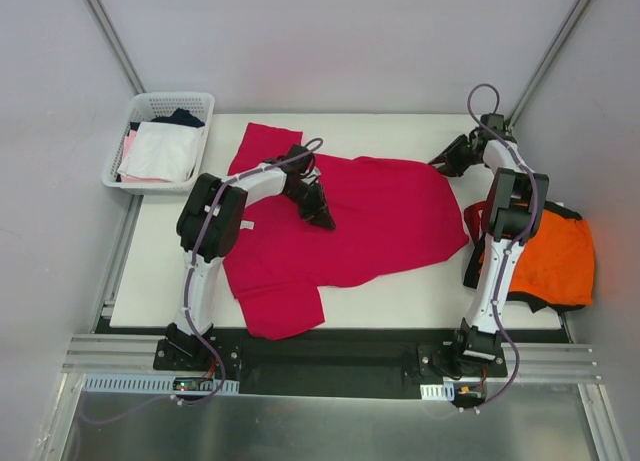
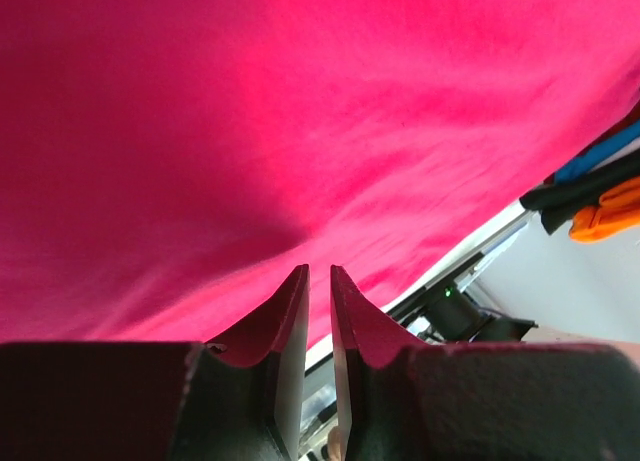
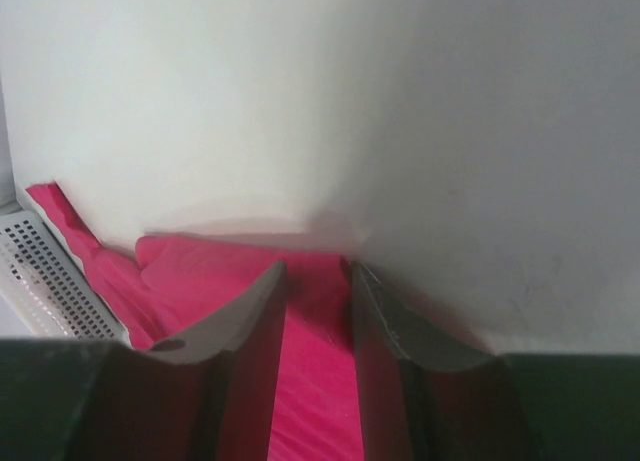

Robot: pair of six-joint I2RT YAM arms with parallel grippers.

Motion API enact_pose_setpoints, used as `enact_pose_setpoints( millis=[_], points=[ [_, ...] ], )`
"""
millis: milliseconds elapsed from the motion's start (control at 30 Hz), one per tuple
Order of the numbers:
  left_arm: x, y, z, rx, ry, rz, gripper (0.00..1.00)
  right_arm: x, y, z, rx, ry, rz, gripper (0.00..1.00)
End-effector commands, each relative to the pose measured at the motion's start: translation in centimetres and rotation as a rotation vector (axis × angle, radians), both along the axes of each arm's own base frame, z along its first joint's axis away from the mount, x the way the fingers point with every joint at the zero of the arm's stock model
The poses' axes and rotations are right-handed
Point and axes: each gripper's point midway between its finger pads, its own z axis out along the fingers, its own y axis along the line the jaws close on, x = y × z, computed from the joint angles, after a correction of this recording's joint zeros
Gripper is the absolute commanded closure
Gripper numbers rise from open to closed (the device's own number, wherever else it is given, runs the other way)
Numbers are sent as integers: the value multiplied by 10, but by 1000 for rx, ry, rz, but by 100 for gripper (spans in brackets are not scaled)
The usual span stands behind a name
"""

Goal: Fold and stack the t-shirts
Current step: Flatten the tshirt out

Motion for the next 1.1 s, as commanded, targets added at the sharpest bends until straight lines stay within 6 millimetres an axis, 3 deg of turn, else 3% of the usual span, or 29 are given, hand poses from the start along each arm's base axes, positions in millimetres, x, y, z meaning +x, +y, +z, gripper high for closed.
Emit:
enact_pose_setpoints(
  millis=[0,33,67,167,233,300,333,467,600,667,767,933,1067],
  points=[
    [-7,-5,36,-66,-70,-50,85,-14,16,18,-18,-18,33,65],
    [-8,-5,42,-71,-83,-52,85,-24,12,11,-39,11,19,65],
    [-12,-2,43,-69,-87,-57,86,-26,10,29,-58,-23,15,66],
    [-18,4,57,-64,-140,-70,85,-34,-2,44,-125,-44,-8,65],
    [-18,9,76,-59,-209,-68,85,-35,-6,68,-144,-90,-15,65],
    [-16,18,82,-18,-263,-60,85,-37,-5,86,-154,-113,0,65],
    [-16,21,95,-14,-302,-55,85,-39,-4,91,-155,-116,2,65],
    [-11,37,111,63,-389,-38,83,-53,-7,108,-191,-119,-13,65],
    [-17,66,90,156,-308,2,82,-73,8,106,-150,-88,28,68],
    [-27,79,70,186,-231,29,83,-87,27,99,-128,-42,91,84],
    [-34,97,50,203,-139,75,83,-110,56,90,-124,6,194,97],
    [-47,105,39,220,-79,79,83,-148,86,65,-89,87,278,99],
    [-56,116,33,269,-77,86,84,-165,101,56,-91,120,333,99]
  ],
)
